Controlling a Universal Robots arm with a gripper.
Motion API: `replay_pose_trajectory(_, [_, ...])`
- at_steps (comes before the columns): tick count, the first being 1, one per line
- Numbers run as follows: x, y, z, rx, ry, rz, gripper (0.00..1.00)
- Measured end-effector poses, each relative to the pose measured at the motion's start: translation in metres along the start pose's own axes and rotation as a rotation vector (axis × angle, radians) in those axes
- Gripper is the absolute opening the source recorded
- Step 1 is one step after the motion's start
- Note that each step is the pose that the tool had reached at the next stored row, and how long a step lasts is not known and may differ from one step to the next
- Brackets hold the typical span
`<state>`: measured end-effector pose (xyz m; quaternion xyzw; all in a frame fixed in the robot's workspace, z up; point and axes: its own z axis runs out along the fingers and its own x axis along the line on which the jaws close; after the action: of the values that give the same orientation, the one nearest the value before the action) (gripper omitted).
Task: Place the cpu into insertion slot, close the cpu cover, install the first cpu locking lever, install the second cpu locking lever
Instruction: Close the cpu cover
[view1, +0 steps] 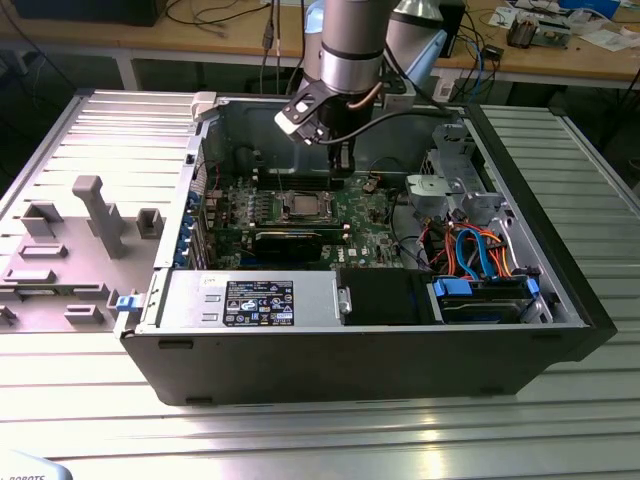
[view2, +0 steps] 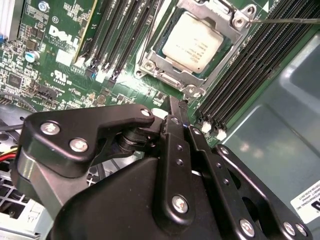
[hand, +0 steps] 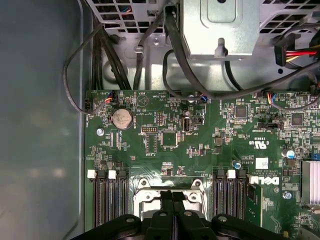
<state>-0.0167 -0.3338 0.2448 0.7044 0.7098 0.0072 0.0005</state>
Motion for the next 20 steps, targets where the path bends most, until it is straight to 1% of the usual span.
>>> replay_pose_trajectory(1, [0.0000,-0.0011,0.0004,0.0000,0.0004,0.000,0.11])
replay_pose_trajectory(2, [0.0000,-0.0036,0.0012,0.0001,0.0008,0.000,0.11])
replay_pose_trajectory(3, [0.0000,-0.0070,0.0020,0.0000,0.0011,0.000,0.11])
replay_pose_trajectory(5, [0.0000,-0.0117,0.0032,0.0001,0.0011,0.000,0.11])
replay_pose_trajectory(6, [0.0001,-0.0158,0.0046,0.0001,0.0011,-0.001,0.11])
replay_pose_trajectory(7, [0.0001,-0.0178,0.0056,0.0002,0.0011,-0.003,0.11])
replay_pose_trajectory(8, [0.0001,-0.0182,0.0065,0.0002,0.0012,-0.011,0.11])
replay_pose_trajectory(10, [0.0000,-0.0183,0.0086,0.0005,0.0015,-0.045,0.11])
replay_pose_trajectory(11, [0.0000,-0.0199,0.0097,0.0006,0.0017,-0.055,0.11])
replay_pose_trajectory(20, [0.0006,-0.0407,0.0149,0.0006,0.0029,-0.055,0.11])
